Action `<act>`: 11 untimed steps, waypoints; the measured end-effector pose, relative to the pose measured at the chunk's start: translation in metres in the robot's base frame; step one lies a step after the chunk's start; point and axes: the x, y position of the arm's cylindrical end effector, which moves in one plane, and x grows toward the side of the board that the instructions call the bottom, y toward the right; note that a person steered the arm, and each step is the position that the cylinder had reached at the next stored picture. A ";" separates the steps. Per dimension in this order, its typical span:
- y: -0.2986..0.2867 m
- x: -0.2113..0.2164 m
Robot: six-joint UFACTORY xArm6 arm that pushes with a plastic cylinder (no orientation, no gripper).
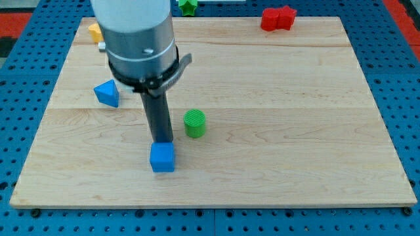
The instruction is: Push the blue cube slightly left
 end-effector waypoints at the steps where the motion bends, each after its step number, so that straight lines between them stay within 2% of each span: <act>1: 0.032 0.002; 2: 0.056 0.021; 3: 0.012 0.046; 4: -0.047 0.032; 6: -0.065 0.029; 11: -0.061 0.029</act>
